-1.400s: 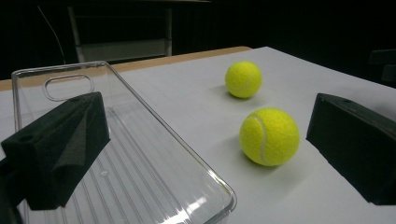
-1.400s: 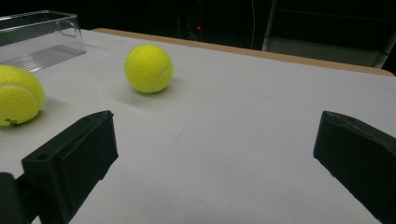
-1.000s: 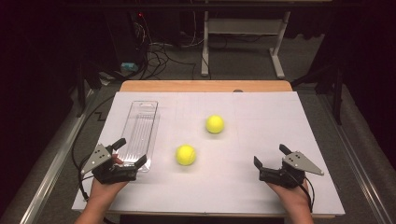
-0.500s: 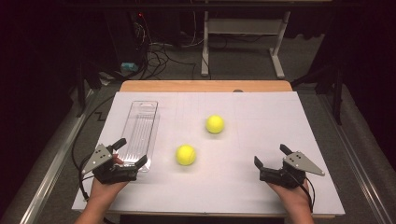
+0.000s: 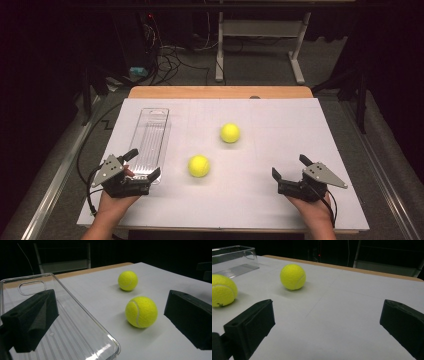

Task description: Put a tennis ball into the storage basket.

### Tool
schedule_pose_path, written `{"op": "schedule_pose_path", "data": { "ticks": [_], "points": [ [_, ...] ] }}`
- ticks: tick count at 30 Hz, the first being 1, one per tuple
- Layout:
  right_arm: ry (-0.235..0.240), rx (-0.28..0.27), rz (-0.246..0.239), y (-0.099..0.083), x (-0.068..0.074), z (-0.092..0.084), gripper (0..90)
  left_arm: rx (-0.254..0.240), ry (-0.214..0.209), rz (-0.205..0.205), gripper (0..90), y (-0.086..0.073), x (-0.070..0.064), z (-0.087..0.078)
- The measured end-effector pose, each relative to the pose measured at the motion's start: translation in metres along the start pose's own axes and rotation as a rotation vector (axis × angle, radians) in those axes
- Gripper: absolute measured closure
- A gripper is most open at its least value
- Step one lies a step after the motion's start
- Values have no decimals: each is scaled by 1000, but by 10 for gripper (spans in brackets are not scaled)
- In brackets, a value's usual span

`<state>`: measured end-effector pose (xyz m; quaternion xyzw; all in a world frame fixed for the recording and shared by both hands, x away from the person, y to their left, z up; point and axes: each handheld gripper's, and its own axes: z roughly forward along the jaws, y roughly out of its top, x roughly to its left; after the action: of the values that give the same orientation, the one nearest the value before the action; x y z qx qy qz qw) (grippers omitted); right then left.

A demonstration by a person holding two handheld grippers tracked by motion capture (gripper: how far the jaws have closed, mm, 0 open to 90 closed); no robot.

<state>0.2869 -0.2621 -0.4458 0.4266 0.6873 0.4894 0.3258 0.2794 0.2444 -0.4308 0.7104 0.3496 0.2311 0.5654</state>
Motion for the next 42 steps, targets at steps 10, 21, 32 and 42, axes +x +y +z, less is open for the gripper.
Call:
{"op": "schedule_pose_path", "data": {
  "ticks": [10,21,32,42],
  "points": [
    [3,3,-2,0,1,1,0,-4,-11,3,3,2,-6,2],
    [1,8,-3,0,1,1,0,2,-72,14,4,5,-17,5],
    [4,9,-4,0,2,1,0,-1,-126,37,3,4,-32,13],
    [3,10,-6,0,2,1,0,17,-190,52,3,5,-48,18]
  ]
}}
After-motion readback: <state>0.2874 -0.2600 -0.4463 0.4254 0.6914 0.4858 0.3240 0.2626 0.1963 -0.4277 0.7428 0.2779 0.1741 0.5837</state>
